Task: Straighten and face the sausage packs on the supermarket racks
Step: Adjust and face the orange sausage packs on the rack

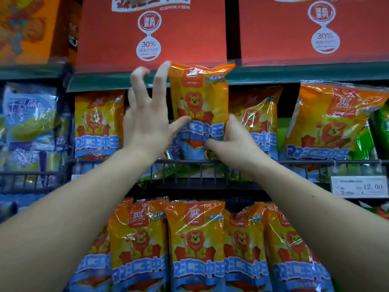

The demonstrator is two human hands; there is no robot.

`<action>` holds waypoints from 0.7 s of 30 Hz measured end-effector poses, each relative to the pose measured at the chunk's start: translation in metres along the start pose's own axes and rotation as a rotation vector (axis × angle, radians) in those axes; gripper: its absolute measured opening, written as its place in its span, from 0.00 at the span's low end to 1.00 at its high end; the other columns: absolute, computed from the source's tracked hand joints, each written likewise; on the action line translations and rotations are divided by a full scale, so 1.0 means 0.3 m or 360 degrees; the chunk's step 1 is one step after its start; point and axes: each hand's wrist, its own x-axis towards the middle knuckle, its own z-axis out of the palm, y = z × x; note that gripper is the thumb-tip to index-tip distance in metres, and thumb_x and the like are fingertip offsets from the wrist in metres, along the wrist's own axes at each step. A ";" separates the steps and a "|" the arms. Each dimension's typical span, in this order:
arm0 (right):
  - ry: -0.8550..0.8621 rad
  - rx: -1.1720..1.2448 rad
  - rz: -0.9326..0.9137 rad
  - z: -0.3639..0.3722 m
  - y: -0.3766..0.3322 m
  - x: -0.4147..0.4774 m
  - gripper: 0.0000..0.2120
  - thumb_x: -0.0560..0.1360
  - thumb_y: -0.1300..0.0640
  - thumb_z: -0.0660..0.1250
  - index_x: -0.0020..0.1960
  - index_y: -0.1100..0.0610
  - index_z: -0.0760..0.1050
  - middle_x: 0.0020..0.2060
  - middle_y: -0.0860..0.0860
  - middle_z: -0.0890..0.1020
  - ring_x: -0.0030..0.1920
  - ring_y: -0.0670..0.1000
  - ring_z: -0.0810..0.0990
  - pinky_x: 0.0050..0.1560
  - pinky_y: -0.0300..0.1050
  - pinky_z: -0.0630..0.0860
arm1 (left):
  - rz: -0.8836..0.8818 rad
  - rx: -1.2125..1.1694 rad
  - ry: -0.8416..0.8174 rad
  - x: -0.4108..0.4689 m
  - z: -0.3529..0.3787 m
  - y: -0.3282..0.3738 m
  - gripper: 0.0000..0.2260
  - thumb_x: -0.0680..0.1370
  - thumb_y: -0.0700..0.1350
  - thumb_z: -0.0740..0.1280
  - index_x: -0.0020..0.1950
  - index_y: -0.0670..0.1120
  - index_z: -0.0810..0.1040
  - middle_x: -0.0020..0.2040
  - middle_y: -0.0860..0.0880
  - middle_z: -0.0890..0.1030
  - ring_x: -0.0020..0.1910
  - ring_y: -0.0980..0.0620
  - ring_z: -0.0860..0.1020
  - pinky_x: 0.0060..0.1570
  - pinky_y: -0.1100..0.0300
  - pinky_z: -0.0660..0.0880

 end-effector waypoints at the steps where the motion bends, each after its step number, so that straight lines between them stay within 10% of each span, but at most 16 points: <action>1: -0.0025 0.0043 0.0077 0.001 -0.001 0.008 0.17 0.74 0.57 0.71 0.58 0.56 0.68 0.53 0.57 0.79 0.52 0.57 0.80 0.52 0.57 0.79 | -0.0108 -0.0138 -0.0043 -0.014 0.007 0.000 0.42 0.72 0.57 0.74 0.78 0.53 0.53 0.70 0.41 0.61 0.63 0.41 0.71 0.48 0.45 0.78; 6: -0.0107 0.0182 0.0262 -0.006 -0.002 0.037 0.24 0.74 0.44 0.70 0.63 0.55 0.68 0.58 0.51 0.78 0.57 0.53 0.78 0.60 0.55 0.76 | -0.0389 -0.0886 -0.0384 -0.051 0.054 0.026 0.34 0.81 0.48 0.66 0.79 0.53 0.47 0.61 0.55 0.75 0.55 0.55 0.76 0.50 0.67 0.70; 15: 0.0071 0.0020 0.0176 0.002 -0.017 0.011 0.22 0.81 0.41 0.59 0.61 0.59 0.63 0.45 0.49 0.73 0.39 0.42 0.71 0.40 0.46 0.74 | -0.0371 -0.0783 -0.0394 -0.052 0.062 0.062 0.34 0.82 0.50 0.62 0.81 0.50 0.45 0.60 0.56 0.73 0.55 0.57 0.73 0.50 0.68 0.65; 21: -0.0057 -0.0036 0.0437 0.014 -0.002 0.046 0.33 0.80 0.38 0.59 0.74 0.61 0.59 0.61 0.54 0.74 0.56 0.53 0.75 0.48 0.47 0.70 | -0.0499 -0.0556 -0.0608 -0.055 0.074 0.055 0.34 0.81 0.55 0.62 0.81 0.48 0.46 0.58 0.43 0.79 0.48 0.48 0.75 0.51 0.53 0.73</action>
